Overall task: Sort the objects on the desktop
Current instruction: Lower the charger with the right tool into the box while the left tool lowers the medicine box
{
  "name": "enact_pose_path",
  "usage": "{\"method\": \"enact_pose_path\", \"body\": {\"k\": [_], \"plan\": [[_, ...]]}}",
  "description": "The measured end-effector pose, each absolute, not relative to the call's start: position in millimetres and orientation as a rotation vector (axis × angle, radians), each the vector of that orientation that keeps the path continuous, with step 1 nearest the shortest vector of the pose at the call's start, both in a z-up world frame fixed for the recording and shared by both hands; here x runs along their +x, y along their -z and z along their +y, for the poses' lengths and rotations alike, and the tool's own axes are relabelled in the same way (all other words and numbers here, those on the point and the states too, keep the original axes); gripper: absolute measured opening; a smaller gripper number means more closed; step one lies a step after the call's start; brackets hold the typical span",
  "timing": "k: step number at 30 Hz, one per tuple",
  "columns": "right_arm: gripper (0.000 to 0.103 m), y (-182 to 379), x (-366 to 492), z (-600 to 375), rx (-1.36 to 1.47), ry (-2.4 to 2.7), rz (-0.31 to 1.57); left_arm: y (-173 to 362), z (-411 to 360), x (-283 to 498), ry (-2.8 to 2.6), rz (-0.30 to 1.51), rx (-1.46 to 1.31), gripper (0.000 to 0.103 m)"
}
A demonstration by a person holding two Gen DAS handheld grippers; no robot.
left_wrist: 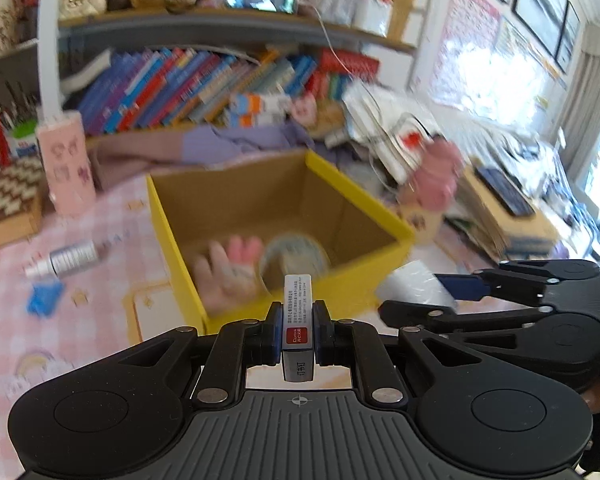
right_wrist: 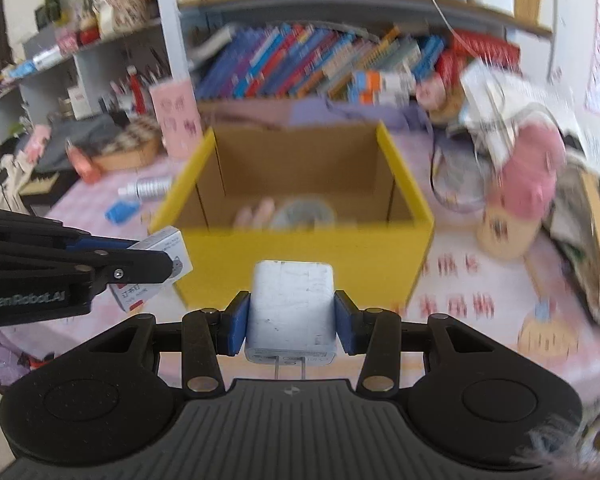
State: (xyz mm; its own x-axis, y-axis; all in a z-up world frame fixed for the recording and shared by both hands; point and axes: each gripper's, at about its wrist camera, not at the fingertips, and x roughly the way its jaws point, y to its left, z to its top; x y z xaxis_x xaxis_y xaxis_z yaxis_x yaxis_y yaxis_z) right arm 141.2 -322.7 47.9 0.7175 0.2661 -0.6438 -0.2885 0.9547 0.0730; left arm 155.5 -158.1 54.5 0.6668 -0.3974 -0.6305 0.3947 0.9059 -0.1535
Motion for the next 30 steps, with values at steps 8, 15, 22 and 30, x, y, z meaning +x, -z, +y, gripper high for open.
{"method": "enact_pose_path", "body": {"k": [8, 15, 22, 30], "plan": [[0.041, -71, 195, -323, -0.080, -0.360, 0.609, -59, -161, 202, 0.385, 0.669, 0.042, 0.013], [0.041, -58, 246, -303, -0.199, -0.408, 0.626, -40, -174, 240, 0.371, 0.699, 0.137, 0.014], [0.041, -20, 277, -293, -0.279, -0.421, 0.731, -4, -186, 255, 0.364, 0.793, 0.225, 0.014], [0.041, 0, 297, -296, -0.227, -0.431, 0.826, 5, -188, 257, 0.356, 0.815, 0.228, 0.014]]}}
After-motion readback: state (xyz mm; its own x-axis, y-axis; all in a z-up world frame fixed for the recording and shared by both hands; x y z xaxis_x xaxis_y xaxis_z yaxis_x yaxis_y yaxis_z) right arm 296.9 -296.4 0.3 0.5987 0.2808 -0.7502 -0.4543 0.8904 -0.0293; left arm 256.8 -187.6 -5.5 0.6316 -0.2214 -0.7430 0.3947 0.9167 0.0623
